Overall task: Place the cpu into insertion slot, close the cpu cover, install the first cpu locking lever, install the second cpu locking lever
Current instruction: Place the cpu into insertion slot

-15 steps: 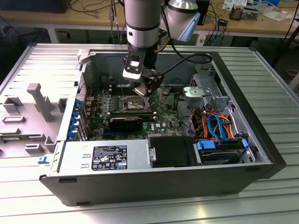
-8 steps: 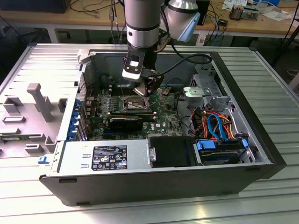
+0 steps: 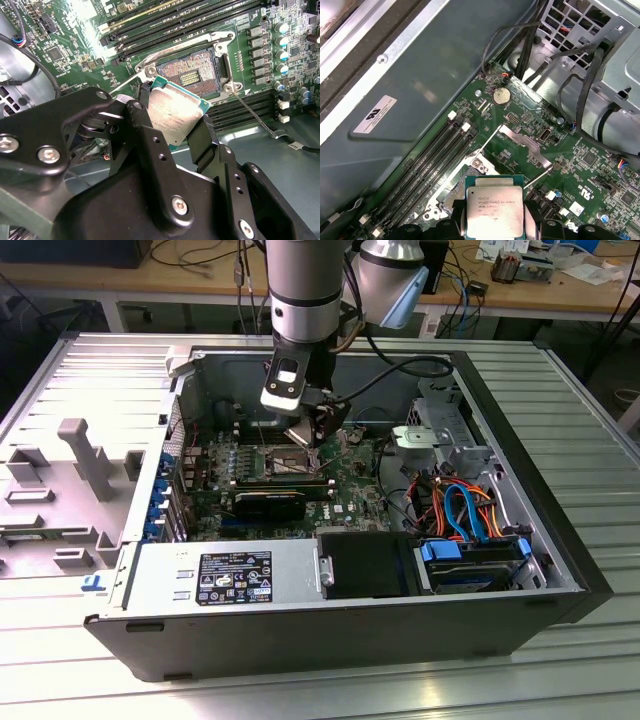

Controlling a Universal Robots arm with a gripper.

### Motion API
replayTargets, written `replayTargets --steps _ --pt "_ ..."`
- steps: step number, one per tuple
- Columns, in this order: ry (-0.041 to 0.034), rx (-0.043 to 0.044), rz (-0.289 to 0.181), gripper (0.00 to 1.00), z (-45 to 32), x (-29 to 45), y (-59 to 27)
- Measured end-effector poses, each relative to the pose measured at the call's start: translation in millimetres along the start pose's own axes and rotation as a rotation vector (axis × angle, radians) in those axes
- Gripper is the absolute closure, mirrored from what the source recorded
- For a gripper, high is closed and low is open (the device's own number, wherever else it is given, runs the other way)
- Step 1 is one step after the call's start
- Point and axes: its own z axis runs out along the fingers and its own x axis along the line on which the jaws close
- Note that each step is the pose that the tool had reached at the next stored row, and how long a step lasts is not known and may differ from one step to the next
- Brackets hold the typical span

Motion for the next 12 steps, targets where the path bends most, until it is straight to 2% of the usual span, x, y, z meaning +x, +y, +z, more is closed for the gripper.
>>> replayTargets --steps 12 --pt "-0.0011 -0.0002 0.014 0.45 0.3 0.0 0.0"
